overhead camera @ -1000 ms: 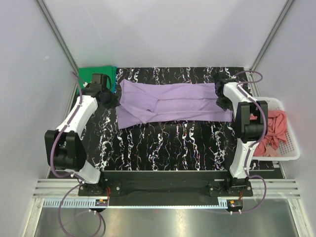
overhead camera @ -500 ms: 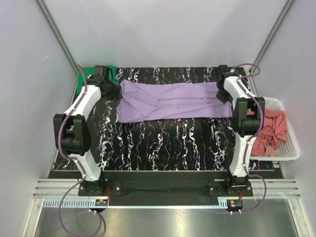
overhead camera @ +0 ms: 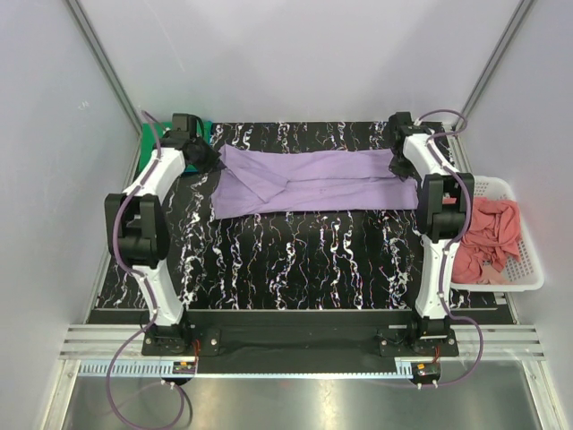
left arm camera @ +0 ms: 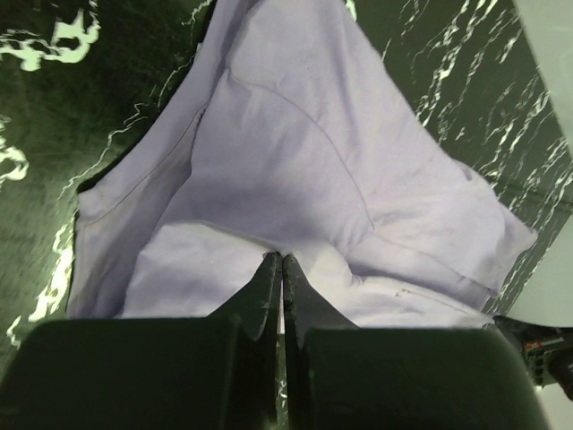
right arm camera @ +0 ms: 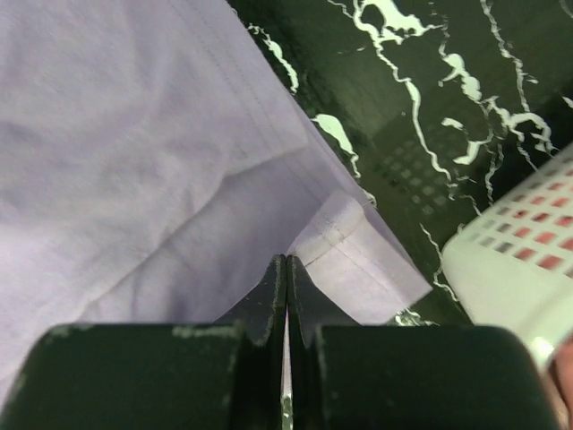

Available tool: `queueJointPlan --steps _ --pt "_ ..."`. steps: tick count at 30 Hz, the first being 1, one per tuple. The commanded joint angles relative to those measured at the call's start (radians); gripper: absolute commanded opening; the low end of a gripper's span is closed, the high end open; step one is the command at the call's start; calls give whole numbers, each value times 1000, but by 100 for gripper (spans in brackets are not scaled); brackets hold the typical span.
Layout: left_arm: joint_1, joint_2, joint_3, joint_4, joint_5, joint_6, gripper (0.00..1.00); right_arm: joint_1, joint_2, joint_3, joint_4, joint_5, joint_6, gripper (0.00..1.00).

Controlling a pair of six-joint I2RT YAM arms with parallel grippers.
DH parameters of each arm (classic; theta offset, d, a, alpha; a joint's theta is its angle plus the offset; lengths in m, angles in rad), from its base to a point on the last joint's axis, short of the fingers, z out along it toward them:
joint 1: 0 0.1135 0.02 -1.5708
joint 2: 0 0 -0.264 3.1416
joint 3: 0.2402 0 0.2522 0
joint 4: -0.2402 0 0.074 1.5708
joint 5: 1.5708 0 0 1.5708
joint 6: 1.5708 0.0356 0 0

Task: Fold and stack the t-shirts
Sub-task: Fold the tshirt

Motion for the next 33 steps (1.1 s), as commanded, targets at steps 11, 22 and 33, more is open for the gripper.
queueJointPlan --steps 11,22,33 --pt "18 93 83 88 46 37 0 -10 63 64 -2 9 -20 0" --pt "22 73 114 127 52 11 0 -20 49 92 -16 38 -13 0" --pt "24 90 146 180 49 -3 0 -33 58 121 -11 49 -12 0"
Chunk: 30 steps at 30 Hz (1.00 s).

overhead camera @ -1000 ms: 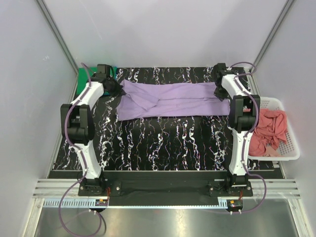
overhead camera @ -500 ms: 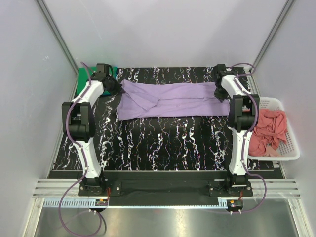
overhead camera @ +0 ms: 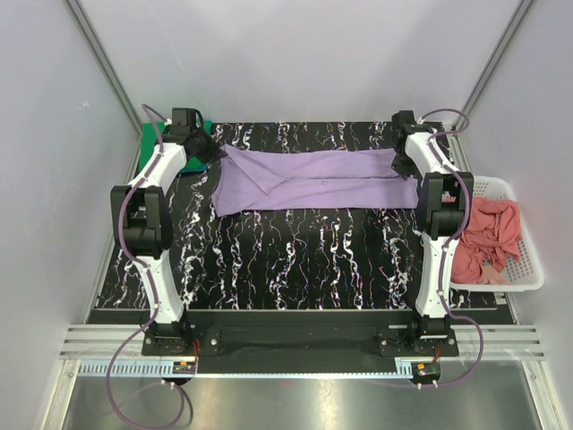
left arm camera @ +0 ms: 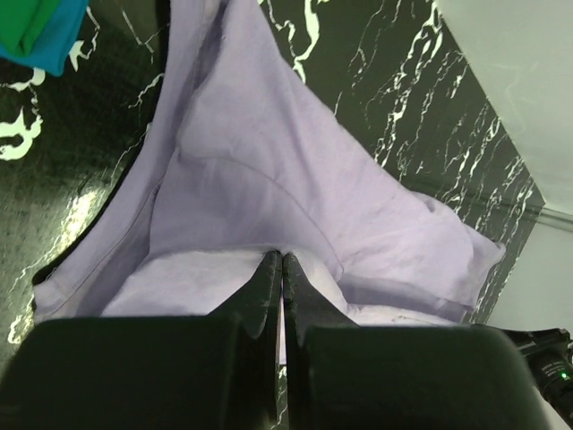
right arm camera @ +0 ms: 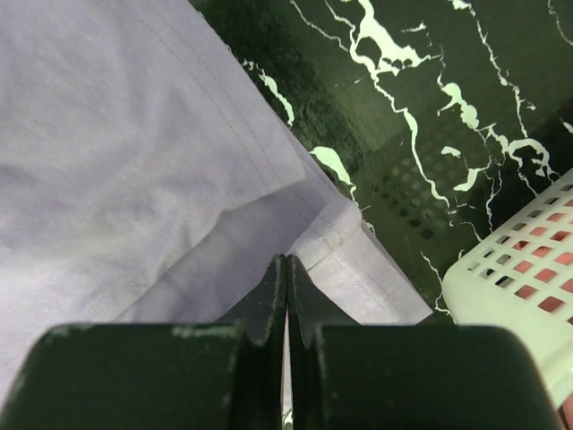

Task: Fold and stack the t-shirts
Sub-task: Fold the tshirt

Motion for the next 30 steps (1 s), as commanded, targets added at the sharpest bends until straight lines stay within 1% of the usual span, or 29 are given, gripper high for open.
queueJointPlan --steps 1,7,14,15,16,17,18,19,20,21,22,23,24,25,27,28,29,30 --pt "7 -34 50 76 2 -7 0 -13 -1 57 -1 45 -4 0" --pt "11 70 164 24 38 -7 0 -20 25 81 16 -1 -25 0" --pt "13 83 128 15 8 -5 0 -18 67 100 42 -61 -47 0" --pt "13 89 131 10 5 4 0 -20 71 106 45 -70 -47 1" --pt "13 90 142 3 12 9 2 -20 73 112 45 -73 -50 10" --pt "13 95 150 -3 17 13 7 -20 76 121 47 -81 -59 15" --pt "14 95 156 -8 22 24 16 -20 76 132 42 -93 -61 19" --pt "14 84 168 -26 26 30 18 -18 72 150 36 -104 -62 21" --pt "14 72 171 -39 23 38 28 -20 62 150 43 -122 -77 28" --pt "14 58 177 -55 17 58 35 -20 35 150 47 -156 -82 32" --pt "14 25 187 -109 -1 70 44 -18 16 146 37 -168 -85 35" --pt "11 5 197 -141 -14 82 57 -18 -19 141 30 -178 -81 39" --pt "10 -15 194 -175 -42 119 60 -18 -37 132 18 -187 -79 41" --pt "4 -40 188 -245 -64 137 61 -17 -53 129 -16 -187 -78 42" --pt "-4 -132 80 -273 -95 174 63 -14 -100 104 -44 -199 -67 45" --pt "-9 -166 14 -249 -101 184 63 -10 -120 91 -50 -207 -70 45" --pt "-15 -231 -99 -234 -115 187 61 -12 -158 74 -47 -210 -68 45" --pt "-16 -256 -165 -209 -115 190 60 -10 -178 43 -42 -231 -68 45"
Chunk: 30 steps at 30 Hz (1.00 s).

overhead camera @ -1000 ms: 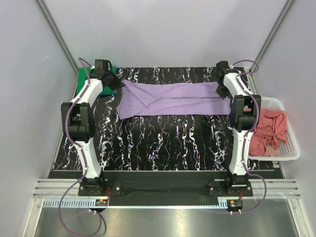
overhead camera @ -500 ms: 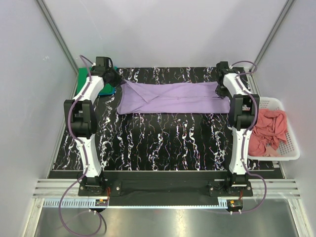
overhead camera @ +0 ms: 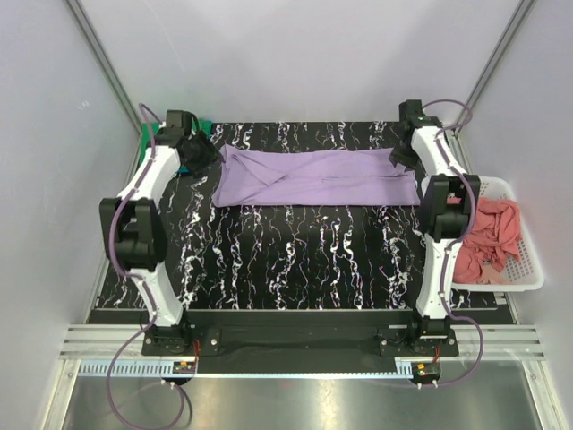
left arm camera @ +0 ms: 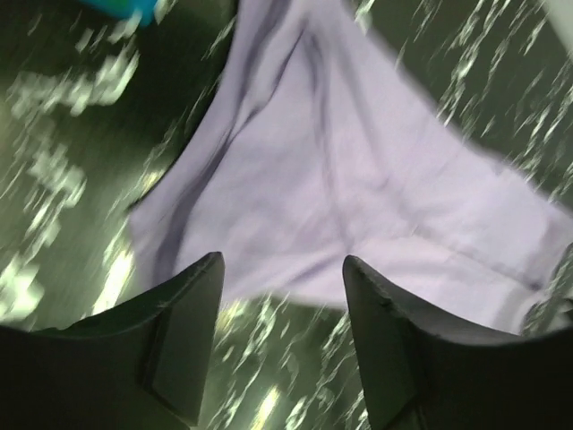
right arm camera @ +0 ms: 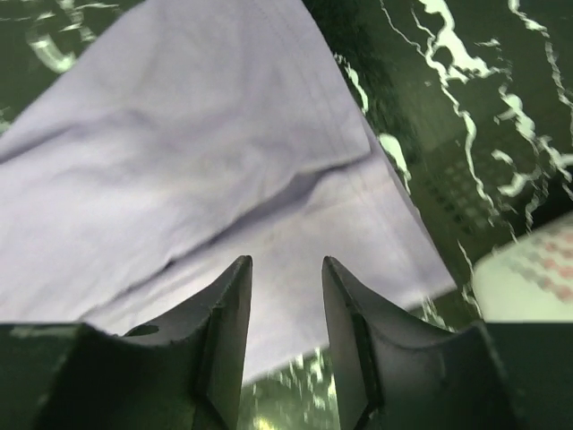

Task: Fold and stack the t-shirts
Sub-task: Fold the tshirt

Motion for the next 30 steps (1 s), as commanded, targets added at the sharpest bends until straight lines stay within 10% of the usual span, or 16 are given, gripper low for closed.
queueJointPlan --steps 1,30 --pt "-13 -184 -200 36 -37 64 58 3 -167 -42 -23 -65 -3 44" --pt "-71 -141 -446 202 -159 134 55 192 -254 -435 180 -479 25 36"
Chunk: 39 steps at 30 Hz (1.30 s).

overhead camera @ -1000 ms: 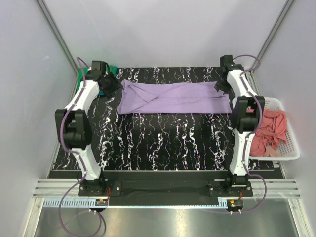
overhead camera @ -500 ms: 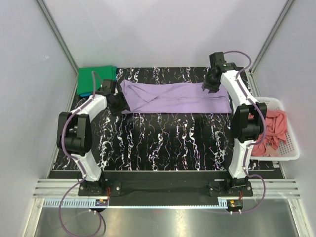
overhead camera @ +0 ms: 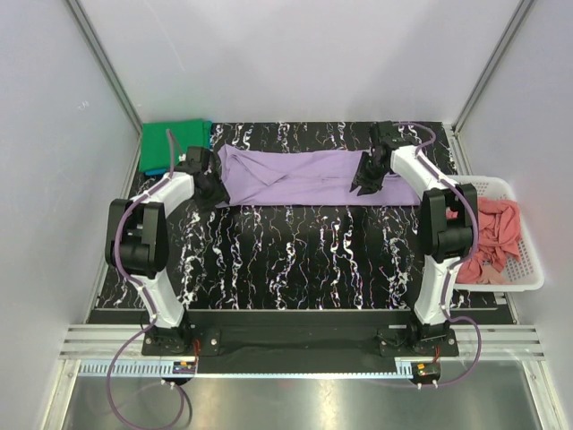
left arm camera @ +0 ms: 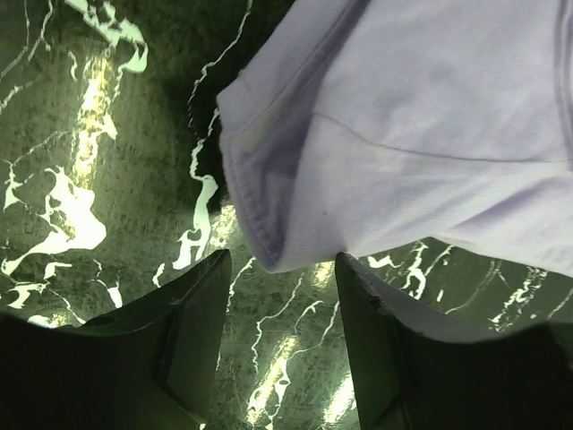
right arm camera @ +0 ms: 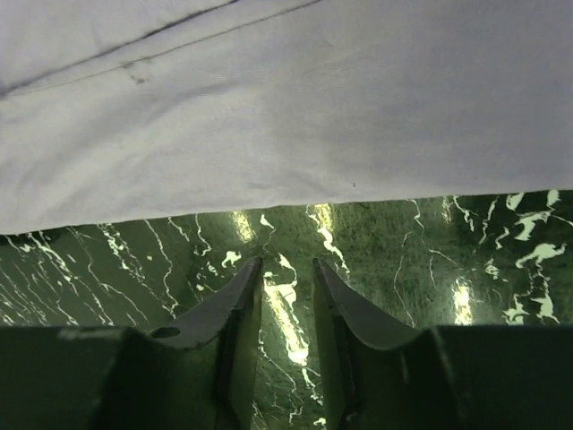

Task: Fold and stack the t-shirts
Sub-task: Fold the tshirt

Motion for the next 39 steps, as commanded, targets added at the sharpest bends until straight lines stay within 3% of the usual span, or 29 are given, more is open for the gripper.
queueJointPlan --steps 1,6,10,13,14,16,18,32,33,34,35,39 --pt "4 -37 -42 97 -6 -15 55 9 32 -11 62 -48 -24 35" --pt "3 -61 -84 201 70 9 57 9 63 -40 88 -26 -54 34" --pt "6 -57 -70 189 61 28 49 9 75 -40 104 -22 -55 33" --pt "7 -55 -57 187 64 34 35 9 89 -31 121 -39 -54 33" --pt "9 -51 -55 190 73 36 23 9 109 -22 119 -40 -54 33" --pt "10 -43 -41 178 74 29 8 7 132 1 102 -31 -57 33" --pt "15 -11 3 96 41 11 0 7 169 23 70 -3 -60 33" --pt "52 32 16 -126 -1 -18 1 9 75 -89 15 138 -83 30" --pt "52 23 8 -123 4 -20 5 12 59 -91 13 130 -80 31" --pt "52 0 5 -121 10 -21 25 17 26 -86 10 120 -75 32" --pt "52 -11 6 -126 17 -23 34 23 11 -70 6 113 -70 33" --pt "50 -69 77 -190 30 -43 51 61 -38 -5 -19 25 -5 36"
